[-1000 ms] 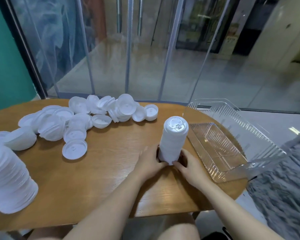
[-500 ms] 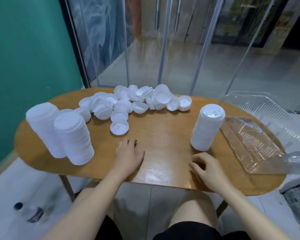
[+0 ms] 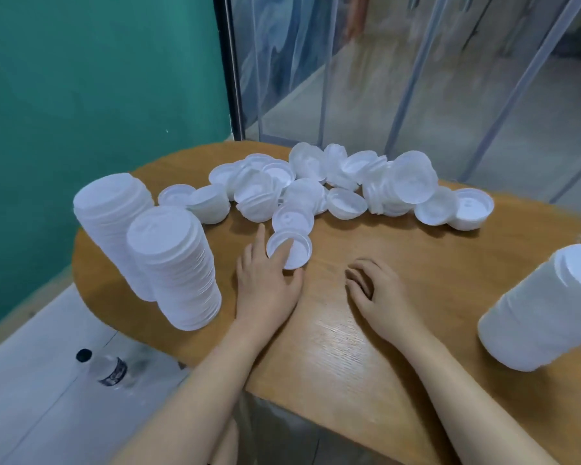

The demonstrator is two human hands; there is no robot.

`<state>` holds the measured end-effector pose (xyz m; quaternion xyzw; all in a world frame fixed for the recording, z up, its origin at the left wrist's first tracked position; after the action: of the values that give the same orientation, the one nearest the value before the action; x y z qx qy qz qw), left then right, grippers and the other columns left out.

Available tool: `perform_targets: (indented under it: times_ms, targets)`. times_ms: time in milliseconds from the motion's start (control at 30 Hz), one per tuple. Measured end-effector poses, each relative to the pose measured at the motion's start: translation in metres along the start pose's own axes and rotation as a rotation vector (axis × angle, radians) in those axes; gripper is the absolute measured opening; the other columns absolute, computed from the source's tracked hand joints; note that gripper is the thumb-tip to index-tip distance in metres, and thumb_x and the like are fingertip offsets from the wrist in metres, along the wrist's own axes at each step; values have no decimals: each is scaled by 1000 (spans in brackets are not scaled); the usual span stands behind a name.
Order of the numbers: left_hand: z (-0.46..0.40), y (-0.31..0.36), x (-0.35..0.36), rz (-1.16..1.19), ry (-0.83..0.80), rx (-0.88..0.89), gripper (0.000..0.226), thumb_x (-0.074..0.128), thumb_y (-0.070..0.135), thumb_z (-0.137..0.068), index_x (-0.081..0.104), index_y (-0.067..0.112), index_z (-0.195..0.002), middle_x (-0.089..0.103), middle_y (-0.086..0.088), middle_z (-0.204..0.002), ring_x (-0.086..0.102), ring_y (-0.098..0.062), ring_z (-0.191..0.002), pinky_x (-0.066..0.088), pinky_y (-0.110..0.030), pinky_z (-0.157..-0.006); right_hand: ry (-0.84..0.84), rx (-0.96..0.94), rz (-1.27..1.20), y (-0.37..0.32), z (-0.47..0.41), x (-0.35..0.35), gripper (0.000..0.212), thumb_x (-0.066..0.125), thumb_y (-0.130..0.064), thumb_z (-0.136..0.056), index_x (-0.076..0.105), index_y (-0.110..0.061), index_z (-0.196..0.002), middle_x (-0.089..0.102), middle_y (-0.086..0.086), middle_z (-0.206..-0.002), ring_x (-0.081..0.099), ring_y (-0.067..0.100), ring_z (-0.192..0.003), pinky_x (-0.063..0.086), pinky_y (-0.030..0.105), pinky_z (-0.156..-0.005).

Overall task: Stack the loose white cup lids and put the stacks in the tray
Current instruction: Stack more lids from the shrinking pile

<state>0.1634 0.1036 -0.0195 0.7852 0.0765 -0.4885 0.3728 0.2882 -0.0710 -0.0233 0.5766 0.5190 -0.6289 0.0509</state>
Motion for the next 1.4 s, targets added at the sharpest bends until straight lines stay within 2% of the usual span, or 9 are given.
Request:
perform_targets:
  times_ms: [167,300,433,600,700,833,1033,1200,1400]
  targets:
    - [-1,0,4,-34,36,81,25,68,40,-90,75,28,-111,52,-6,-150,48,-29,-128,26,-35,-107,3,-60,7,8,-34,-6,16,66,-24,-96,70,-18,-111,60,-16,-108,57,7,-100,51,33,-89]
    - [1,7,1,-84,61,152,36,54,57,-94,76,30,-106,64,-1,-126,56,-24,-113,33,-33,-100,27,-89,35,8,-35,-4,15,67,-22,-94,72,-17,-107,57,-13,-106,54,10,-98,48,32,-87]
    - [9,17,-13,84,82,209,41,45,60,-101,75,32,-105,68,16,-117,58,-10,-102,40,-29,-90,34,-109,43,11,-36,-1,16,64,-24,-94,72,-21,-107,58,-15,-107,53,9,-102,43,26,-89]
    - [16,0,-29,410,127,53,51,39,55,-105,45,17,-71,41,5,-59,42,-15,-56,34,-35,-54,60,-103,-8,13,-36,-4,9,68,-17,-92,74,-18,-98,62,-11,-105,56,8,-101,35,9,-88]
    - [18,-8,-21,511,29,-69,43,46,57,-103,55,20,-82,56,-1,-60,56,-19,-56,46,-47,-58,63,-105,-20,14,-36,-5,9,68,-17,-91,75,-17,-97,64,-9,-105,56,8,-100,34,5,-87]
    - [19,-2,-13,258,-105,-15,26,57,44,-101,57,26,-120,61,14,-82,56,-4,-74,48,-36,-71,58,-92,-35,15,-35,-5,9,68,-16,-92,75,-18,-97,63,-10,-106,57,7,-101,32,2,-87]
    - [27,7,-13,141,-134,81,26,58,47,-98,66,28,-114,51,16,-106,55,-4,-93,52,-33,-81,71,-111,-37,14,-33,-5,9,67,-18,-91,74,-17,-98,62,-11,-106,56,6,-100,40,12,-88]
    - [3,4,-8,192,-94,76,42,62,35,-99,55,22,-139,49,9,-130,46,-11,-118,43,-30,-103,75,-134,23,12,-33,-3,13,67,-23,-90,73,-19,-100,60,-11,-107,57,11,-101,45,30,-87]
    - [-40,5,20,193,-197,-35,79,72,58,-88,41,24,-153,48,5,-146,37,-18,-136,30,-41,-116,75,-134,15,13,-34,-3,13,66,-23,-90,73,-18,-100,60,-10,-106,56,9,-99,37,10,-86]
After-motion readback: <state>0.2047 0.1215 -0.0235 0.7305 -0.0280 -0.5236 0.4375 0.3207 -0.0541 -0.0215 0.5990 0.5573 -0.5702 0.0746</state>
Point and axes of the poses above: each hand's wrist, its own z-axis away from the middle knuckle, its own x-axis out of the palm, y = z × x, the point moved 9 cm from there along -z, towards the middle knuckle
